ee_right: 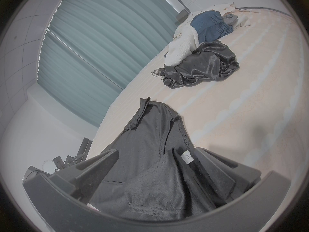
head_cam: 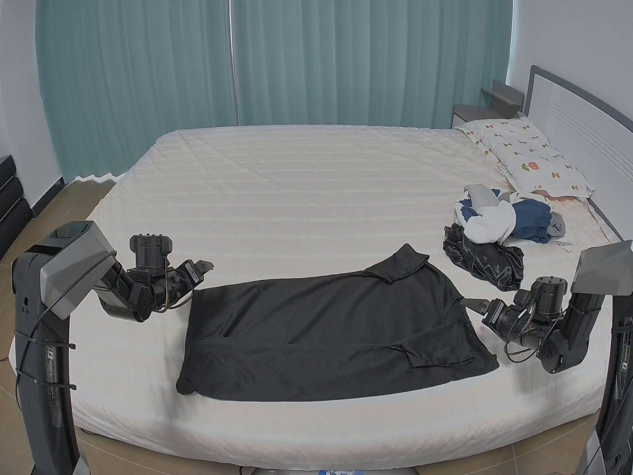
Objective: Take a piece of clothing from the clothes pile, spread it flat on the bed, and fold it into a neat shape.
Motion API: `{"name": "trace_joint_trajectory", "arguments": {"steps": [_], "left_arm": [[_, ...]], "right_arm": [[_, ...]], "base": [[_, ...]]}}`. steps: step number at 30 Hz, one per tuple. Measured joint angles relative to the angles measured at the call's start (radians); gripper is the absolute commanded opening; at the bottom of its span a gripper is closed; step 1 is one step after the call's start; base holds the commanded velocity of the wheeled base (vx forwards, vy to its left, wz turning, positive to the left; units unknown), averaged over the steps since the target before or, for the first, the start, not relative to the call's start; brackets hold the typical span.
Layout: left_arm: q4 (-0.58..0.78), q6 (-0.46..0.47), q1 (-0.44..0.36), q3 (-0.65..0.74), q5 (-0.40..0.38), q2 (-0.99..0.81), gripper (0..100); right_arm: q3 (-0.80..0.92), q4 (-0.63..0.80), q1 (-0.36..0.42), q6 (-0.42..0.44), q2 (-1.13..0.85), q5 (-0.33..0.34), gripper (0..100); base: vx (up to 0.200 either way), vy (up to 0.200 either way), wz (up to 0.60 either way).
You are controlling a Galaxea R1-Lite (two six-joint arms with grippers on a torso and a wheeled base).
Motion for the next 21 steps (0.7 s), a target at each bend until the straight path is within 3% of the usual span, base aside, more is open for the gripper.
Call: {"name": "trace_joint_trajectory", "arguments": {"steps": [13,21], "left_arm": [[-0.028,0.049,0.028,-0.089,-0.113,0.111,100],[-0.032,0.052,0.027,-0.093,-0.118,0.132,100]], "right_arm": [[-0.001,0.000,0.005,-0.004,0.021,-0.001,100],[-0.003,0.000,0.005,-0.005,0.025,-0.001,100]], "base": [[0.000,0.000,0.00],[0.000,0.000,0.00]]}}
